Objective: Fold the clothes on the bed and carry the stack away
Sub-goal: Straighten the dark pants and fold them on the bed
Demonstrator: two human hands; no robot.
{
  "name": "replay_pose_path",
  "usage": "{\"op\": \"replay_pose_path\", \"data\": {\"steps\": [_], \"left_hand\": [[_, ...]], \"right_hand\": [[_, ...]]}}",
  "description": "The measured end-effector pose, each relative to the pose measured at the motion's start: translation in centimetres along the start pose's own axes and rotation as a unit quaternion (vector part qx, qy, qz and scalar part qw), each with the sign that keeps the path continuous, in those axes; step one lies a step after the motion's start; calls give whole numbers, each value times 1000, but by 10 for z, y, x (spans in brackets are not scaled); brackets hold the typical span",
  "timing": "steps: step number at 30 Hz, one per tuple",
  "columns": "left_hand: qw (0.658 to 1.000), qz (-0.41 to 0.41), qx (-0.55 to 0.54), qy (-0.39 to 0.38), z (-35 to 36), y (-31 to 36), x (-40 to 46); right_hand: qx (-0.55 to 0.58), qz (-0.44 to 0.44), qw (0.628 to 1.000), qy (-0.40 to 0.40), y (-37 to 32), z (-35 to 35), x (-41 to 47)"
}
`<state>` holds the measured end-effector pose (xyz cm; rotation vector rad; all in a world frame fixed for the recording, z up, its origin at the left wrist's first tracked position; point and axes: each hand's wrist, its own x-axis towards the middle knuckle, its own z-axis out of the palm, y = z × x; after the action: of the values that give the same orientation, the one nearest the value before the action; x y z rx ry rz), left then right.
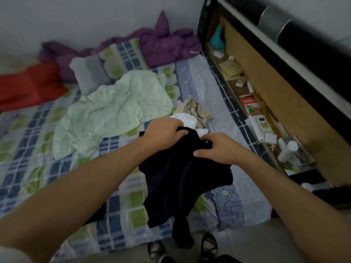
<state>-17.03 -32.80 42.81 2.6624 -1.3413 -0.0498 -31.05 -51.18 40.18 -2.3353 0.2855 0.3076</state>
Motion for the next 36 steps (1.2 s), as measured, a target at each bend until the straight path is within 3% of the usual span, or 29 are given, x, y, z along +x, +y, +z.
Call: {"op": "replay_pose_path", "data": {"steps": [5, 10, 16, 21, 25, 28, 32, 34, 36], "left_hand": [[994, -58, 68, 58, -63, 16, 2], [985, -153, 85, -5, -105, 24, 6], [956, -244, -135, -95, -137, 26, 15], [955, -256, -151, -10, -149, 44, 19], [938, -259, -227, 43, -166, 66, 31], [888, -281, -359, 51, -178, 77, 40], [796, -278, -537, -20, -188, 83, 41], [779, -274, -561, -64, -189, 84, 37], [785, -269, -551, -91, -184, 81, 36]], "right_hand": [[-86, -58, 990, 95, -41, -54, -3], [-212, -66, 960, 171, -74, -97, -4], [-283, -78, 921, 255, -96, -121, -17], [-307, -83, 901, 296, -109, -135, -26], [-220, -80, 934, 270, -126, -150, -27], [-110, -80, 964, 228, -140, -161, -27], [-41, -38, 982, 178, -147, -167, -26], [37, -20, 987, 156, -143, -167, -25], [140, 2, 980, 145, -138, -165, -24]]}}
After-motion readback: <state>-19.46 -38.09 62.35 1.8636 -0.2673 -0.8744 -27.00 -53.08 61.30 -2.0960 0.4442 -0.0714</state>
